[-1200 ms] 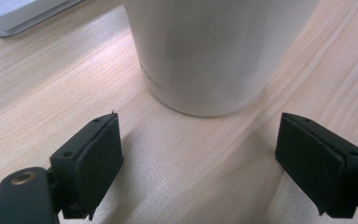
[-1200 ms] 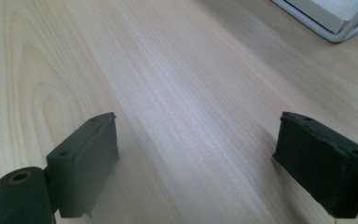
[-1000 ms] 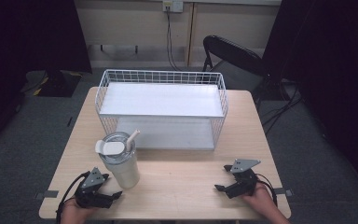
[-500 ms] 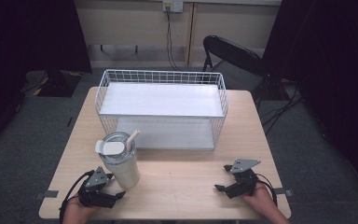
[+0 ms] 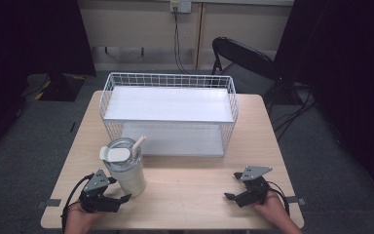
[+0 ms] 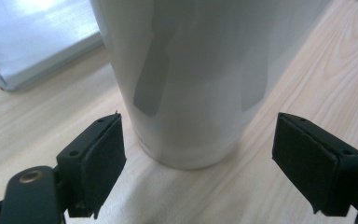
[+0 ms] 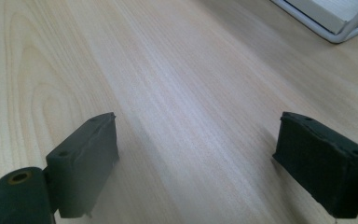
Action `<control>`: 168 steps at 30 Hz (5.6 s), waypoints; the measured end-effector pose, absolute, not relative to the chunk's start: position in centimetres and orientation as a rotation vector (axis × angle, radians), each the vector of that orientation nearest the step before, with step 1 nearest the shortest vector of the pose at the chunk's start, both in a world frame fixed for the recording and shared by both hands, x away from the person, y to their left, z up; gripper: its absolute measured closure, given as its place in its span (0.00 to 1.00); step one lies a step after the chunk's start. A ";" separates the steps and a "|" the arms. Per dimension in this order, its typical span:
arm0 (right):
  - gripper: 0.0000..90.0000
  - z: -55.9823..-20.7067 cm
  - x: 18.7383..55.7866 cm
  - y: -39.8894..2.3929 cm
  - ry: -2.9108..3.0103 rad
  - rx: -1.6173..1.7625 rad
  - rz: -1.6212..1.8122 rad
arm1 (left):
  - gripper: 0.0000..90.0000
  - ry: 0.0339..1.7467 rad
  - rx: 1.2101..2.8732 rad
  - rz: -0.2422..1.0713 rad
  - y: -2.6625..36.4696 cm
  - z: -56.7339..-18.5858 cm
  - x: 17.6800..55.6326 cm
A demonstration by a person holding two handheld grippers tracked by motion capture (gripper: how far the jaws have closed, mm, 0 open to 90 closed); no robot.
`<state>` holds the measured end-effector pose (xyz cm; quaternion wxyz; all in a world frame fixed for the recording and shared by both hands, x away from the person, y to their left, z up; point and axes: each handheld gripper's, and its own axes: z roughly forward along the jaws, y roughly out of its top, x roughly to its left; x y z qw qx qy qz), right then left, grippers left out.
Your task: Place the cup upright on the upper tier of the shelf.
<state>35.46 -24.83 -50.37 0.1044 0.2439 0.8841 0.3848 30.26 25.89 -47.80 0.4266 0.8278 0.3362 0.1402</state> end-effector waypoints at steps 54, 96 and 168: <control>0.14 -50.4 35.5 -24.8 2.606 0.719 1.134 | 0.10 0.734 1.808 0.459 24.4 -46.5 31.7; 0.14 -50.4 35.5 -24.8 2.606 0.719 1.134 | 0.11 0.715 1.613 0.442 23.7 -44.8 32.3; 0.14 -50.4 35.5 -24.8 2.606 0.719 1.134 | 0.11 0.778 1.648 0.381 24.1 -31.4 35.2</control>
